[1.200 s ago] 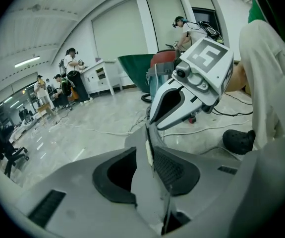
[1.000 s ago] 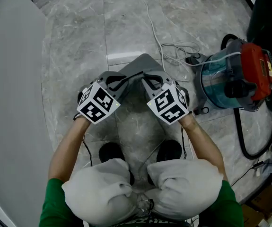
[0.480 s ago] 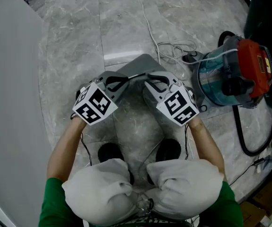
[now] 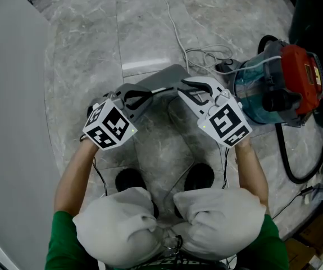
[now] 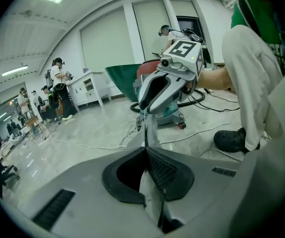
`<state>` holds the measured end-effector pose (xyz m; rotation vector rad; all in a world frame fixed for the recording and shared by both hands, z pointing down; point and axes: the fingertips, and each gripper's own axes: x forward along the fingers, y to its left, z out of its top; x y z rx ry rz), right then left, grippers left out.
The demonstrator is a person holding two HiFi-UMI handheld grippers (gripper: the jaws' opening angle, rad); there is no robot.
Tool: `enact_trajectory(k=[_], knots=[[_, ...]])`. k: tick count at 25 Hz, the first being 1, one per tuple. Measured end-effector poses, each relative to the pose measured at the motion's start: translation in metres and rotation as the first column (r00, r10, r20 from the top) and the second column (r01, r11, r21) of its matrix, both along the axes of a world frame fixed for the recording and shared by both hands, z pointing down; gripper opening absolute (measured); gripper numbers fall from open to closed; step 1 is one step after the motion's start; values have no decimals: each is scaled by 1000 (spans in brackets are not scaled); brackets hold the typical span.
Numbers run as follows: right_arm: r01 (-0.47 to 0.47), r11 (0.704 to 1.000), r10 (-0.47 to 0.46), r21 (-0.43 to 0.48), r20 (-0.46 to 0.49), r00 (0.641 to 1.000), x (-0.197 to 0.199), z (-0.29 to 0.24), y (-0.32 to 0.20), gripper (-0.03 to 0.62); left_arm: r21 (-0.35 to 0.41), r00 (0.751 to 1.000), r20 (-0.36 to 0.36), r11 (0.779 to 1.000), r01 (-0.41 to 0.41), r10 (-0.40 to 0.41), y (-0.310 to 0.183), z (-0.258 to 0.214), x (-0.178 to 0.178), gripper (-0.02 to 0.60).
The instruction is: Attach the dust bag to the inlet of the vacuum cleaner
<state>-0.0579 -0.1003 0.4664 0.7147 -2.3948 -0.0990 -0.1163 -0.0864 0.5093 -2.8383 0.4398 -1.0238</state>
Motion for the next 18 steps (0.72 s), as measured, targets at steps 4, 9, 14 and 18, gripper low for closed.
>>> enact_trajectory(k=[4, 9, 14, 18], knots=[[68, 998, -69, -14, -79, 995, -8, 22, 7, 77, 39, 998, 20, 998, -54, 53, 11, -3, 3, 9], [135, 990, -138, -32, -126, 982, -15, 38, 20, 77, 71, 990, 66, 989, -133, 129, 21, 2, 4, 9], [194, 981, -194, -23, -197, 961, -21, 51, 26, 57, 41, 989, 30, 988, -148, 147, 22, 2, 4, 9], [165, 986, -168, -27, -149, 974, -22, 50, 19, 25, 30, 990, -6, 990, -139, 139, 11, 1, 2, 9]])
